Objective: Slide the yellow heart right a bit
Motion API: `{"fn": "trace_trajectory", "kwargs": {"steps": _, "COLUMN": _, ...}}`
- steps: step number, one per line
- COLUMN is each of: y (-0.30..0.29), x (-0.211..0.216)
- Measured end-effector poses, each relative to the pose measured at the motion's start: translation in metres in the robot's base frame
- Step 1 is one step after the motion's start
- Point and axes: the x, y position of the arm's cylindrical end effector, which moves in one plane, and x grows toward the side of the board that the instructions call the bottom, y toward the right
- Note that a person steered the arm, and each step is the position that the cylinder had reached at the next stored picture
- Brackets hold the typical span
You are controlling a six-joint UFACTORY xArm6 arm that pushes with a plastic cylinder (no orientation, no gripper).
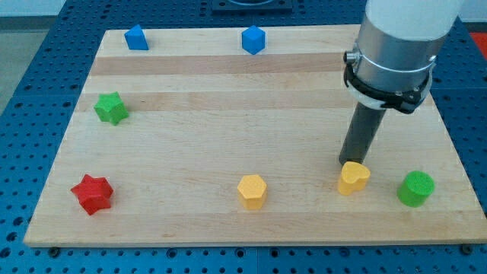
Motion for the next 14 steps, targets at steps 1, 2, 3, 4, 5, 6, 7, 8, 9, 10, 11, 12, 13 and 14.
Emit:
{"fn": "trace_trajectory", "kwargs": {"steps": 1, "y": 0.000, "x": 0.014}}
{"fn": "trace_trajectory", "kwargs": {"steps": 2, "y": 0.000, "x": 0.019}}
{"fn": "trace_trajectory", "kwargs": {"steps": 3, "y": -0.012, "x": 0.019}}
{"fn": "trace_trajectory", "kwargs": {"steps": 4, "y": -0.034, "x": 0.019}}
{"fn": "trace_trajectory", "kwargs": {"steps": 5, "y": -0.048, "x": 0.024}}
{"fn": "trace_trajectory", "kwargs": {"steps": 6, "y": -0.056, "x": 0.036}}
{"fn": "trace_trajectory", "kwargs": {"steps": 7, "y": -0.057, "x": 0.050}}
{"fn": "trace_trajectory", "kwargs": {"steps": 8, "y": -0.057, "x": 0.063}}
{"fn": "trace_trajectory", "kwargs": {"steps": 9, "y": -0.057, "x": 0.067}}
{"fn": "trace_trajectory", "kwargs": {"steps": 10, "y": -0.050, "x": 0.067}}
{"fn": "trace_trajectory", "kwargs": {"steps": 11, "y": -0.037, "x": 0.066}}
{"fn": "trace_trajectory", "kwargs": {"steps": 12, "y": -0.026, "x": 0.066}}
{"fn": "trace_trajectory", "kwargs": {"steps": 13, "y": -0.017, "x": 0.066}}
{"fn": "trace_trajectory", "kwargs": {"steps": 14, "y": -0.017, "x": 0.066}}
